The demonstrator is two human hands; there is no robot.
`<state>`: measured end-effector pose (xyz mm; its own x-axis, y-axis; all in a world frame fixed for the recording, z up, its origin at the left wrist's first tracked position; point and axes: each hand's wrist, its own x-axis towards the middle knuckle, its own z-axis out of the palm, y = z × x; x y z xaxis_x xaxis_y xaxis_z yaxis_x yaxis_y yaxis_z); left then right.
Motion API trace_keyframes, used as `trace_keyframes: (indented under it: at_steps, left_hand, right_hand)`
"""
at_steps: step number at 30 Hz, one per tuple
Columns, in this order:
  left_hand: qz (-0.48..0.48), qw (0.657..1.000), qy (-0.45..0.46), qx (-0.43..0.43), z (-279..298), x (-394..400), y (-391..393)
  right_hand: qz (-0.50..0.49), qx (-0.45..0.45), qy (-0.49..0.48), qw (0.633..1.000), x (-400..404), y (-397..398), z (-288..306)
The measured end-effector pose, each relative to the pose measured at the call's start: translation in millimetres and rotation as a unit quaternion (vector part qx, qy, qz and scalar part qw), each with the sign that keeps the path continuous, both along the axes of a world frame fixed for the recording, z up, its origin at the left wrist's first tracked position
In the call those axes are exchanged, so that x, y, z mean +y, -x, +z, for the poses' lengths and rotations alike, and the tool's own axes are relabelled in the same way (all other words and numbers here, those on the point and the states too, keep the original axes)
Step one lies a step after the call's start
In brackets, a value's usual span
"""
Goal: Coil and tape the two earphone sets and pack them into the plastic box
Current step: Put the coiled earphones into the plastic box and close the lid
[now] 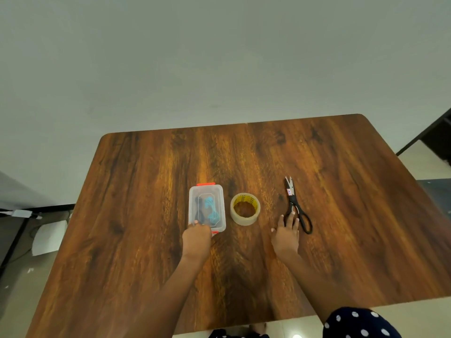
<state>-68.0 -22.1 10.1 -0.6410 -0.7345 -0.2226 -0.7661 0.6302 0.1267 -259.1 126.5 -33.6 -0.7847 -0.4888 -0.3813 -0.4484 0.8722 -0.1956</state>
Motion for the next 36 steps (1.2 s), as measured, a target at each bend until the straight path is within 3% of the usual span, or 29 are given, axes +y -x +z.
trace_keyframes:
  at_steps: [12, 17, 21, 36]
  left_hand:
    - [0.004, 1.0, 0.003, -0.007, 3, 3, 0]
    - [0.007, 1.0, 0.004, -0.004, 3, 3, 0]
    - [0.008, 1.0, 0.002, 0.0, 3, 3, 0]
    - [0.014, 1.0, -0.002, 0.009, 0, 3, 0]
  right_hand:
    - [0.203, 0.012, 0.029, 0.979, 4, -42, -14]
    - [0.097, 0.066, 0.112, 0.987, 0, -31, -3]
    - [-0.005, 0.028, 0.046, 0.999, -6, -18, -6]
    - [-0.006, 0.05, 0.036, 0.998, 0, -14, -6]
